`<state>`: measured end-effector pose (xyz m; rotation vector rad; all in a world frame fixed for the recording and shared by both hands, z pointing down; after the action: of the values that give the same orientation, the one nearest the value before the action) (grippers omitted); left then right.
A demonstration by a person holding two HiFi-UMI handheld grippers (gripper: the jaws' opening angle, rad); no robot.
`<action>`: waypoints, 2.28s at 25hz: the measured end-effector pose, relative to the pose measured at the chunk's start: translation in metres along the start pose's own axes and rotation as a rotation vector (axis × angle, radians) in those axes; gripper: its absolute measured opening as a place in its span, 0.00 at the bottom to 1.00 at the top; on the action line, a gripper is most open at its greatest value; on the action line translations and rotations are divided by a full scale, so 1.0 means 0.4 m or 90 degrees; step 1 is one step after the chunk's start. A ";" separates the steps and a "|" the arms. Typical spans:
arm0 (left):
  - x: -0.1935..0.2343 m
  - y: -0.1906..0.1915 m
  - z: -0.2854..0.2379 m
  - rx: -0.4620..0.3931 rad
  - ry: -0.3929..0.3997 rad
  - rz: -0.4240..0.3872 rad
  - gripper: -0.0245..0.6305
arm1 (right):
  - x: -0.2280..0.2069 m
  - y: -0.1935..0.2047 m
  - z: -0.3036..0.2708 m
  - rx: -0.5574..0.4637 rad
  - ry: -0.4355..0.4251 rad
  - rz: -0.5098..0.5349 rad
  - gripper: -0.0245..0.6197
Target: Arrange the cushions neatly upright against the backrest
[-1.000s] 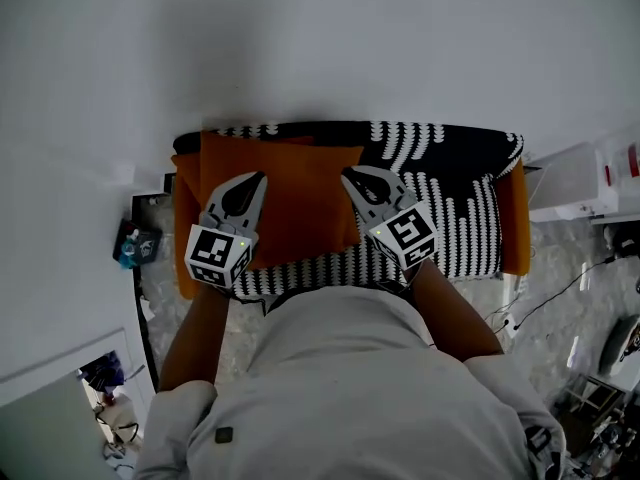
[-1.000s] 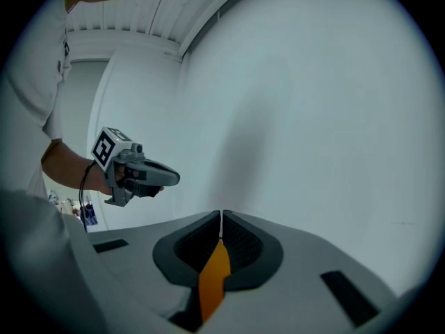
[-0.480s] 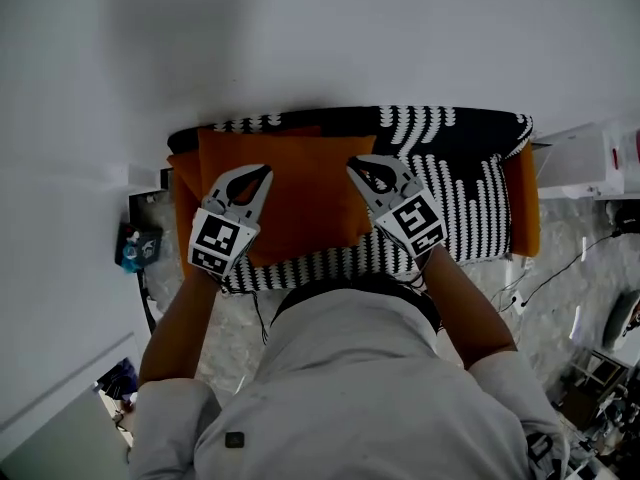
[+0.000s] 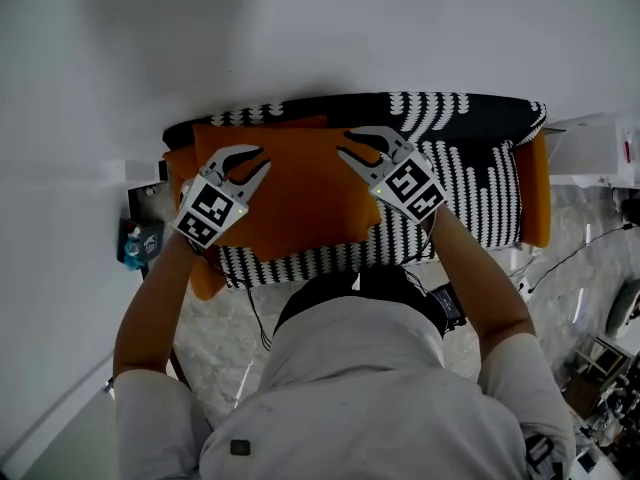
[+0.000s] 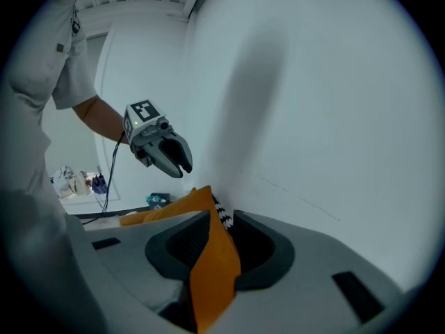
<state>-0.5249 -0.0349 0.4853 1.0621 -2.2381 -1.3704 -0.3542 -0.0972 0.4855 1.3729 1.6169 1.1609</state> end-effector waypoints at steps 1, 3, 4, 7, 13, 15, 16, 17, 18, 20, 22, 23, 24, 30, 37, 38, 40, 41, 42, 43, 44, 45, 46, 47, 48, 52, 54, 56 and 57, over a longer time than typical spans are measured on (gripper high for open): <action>0.007 0.017 -0.011 0.015 0.021 -0.005 0.18 | -0.004 0.012 -0.019 0.012 -0.015 0.005 0.24; 0.022 0.052 -0.030 0.046 0.055 -0.008 0.26 | -0.004 0.041 -0.053 0.042 -0.052 0.022 0.26; 0.030 0.071 -0.039 0.063 0.069 -0.009 0.30 | -0.002 0.059 -0.068 0.060 -0.072 0.030 0.27; 0.058 0.141 -0.068 0.123 0.113 -0.008 0.38 | 0.005 0.120 -0.118 0.116 -0.132 0.040 0.39; 0.123 0.258 -0.147 0.225 0.196 -0.016 0.50 | -0.021 0.262 -0.200 0.238 -0.215 0.049 0.48; 0.131 0.294 -0.171 0.263 0.225 -0.015 0.52 | -0.033 0.306 -0.219 0.273 -0.233 0.044 0.50; 0.135 0.314 -0.181 0.281 0.236 -0.015 0.53 | -0.039 0.328 -0.230 0.287 -0.241 0.040 0.50; 0.140 0.334 -0.192 0.296 0.245 -0.015 0.54 | -0.043 0.348 -0.242 0.298 -0.250 0.034 0.50; 0.145 0.354 -0.202 0.309 0.250 -0.015 0.55 | -0.046 0.366 -0.253 0.306 -0.259 0.026 0.51; 0.157 0.388 -0.220 0.334 0.258 -0.017 0.56 | -0.052 0.394 -0.272 0.326 -0.274 0.011 0.51; 0.171 0.416 -0.235 0.360 0.265 -0.017 0.57 | -0.060 0.417 -0.288 0.347 -0.281 0.004 0.52; 0.177 0.430 -0.242 0.372 0.268 -0.015 0.57 | -0.064 0.427 -0.295 0.357 -0.284 0.003 0.52; 0.182 0.444 -0.249 0.383 0.270 -0.011 0.57 | -0.066 0.438 -0.303 0.366 -0.286 0.003 0.52; 0.187 0.513 -0.276 0.420 0.293 0.002 0.59 | -0.061 0.505 -0.348 0.406 -0.310 -0.035 0.52; 0.163 0.567 -0.299 0.433 0.304 0.022 0.58 | -0.035 0.559 -0.374 0.420 -0.327 -0.091 0.52; 0.160 0.572 -0.300 0.433 0.306 0.026 0.56 | -0.030 0.562 -0.377 0.423 -0.328 -0.086 0.51; 0.157 0.576 -0.299 0.433 0.309 0.031 0.50 | -0.023 0.565 -0.380 0.426 -0.331 -0.073 0.45; 0.156 0.576 -0.298 0.432 0.310 0.031 0.46 | -0.022 0.565 -0.381 0.424 -0.331 -0.066 0.42; 0.154 0.576 -0.297 0.430 0.310 0.029 0.42 | -0.020 0.563 -0.381 0.421 -0.331 -0.058 0.39; 0.152 0.574 -0.294 0.427 0.310 0.027 0.37 | -0.019 0.562 -0.380 0.417 -0.331 -0.050 0.36; 0.150 0.572 -0.292 0.423 0.309 0.024 0.33 | -0.017 0.559 -0.378 0.412 -0.331 -0.040 0.32; 0.147 0.569 -0.289 0.420 0.306 0.021 0.30 | -0.014 0.557 -0.375 0.409 -0.330 -0.030 0.30; 0.145 0.565 -0.286 0.418 0.303 0.017 0.28 | -0.011 0.556 -0.372 0.408 -0.328 -0.019 0.28; 0.143 0.562 -0.283 0.417 0.300 0.012 0.25 | -0.007 0.555 -0.370 0.406 -0.328 -0.008 0.26; 0.141 0.558 -0.278 0.417 0.297 0.008 0.22 | -0.002 0.552 -0.369 0.402 -0.327 0.001 0.24; 0.126 0.545 -0.256 0.427 0.283 0.003 0.17 | 0.015 0.524 -0.349 0.395 -0.327 0.033 0.18; 0.122 0.535 -0.239 0.428 0.259 0.012 0.16 | 0.022 0.502 -0.328 0.394 -0.324 0.047 0.15; 0.113 0.523 -0.216 0.417 0.242 0.019 0.14 | 0.038 0.478 -0.308 0.390 -0.325 0.057 0.12; 0.107 0.516 -0.202 0.412 0.236 0.023 0.13 | 0.048 0.466 -0.299 0.387 -0.326 0.060 0.11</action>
<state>-0.5946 -0.0620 0.6983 1.3219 -2.4252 -0.3643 -0.4032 -0.0944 0.7022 1.9461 1.5794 0.2969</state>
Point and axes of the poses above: the fingertips, and each gripper's own axes: z backward along the fingers, x to its left, y out of its underside, the point moved 4 cm from there along z, backward along the fingers, and after that the axes turned 11 degrees about -x, right-handed, at the moved point
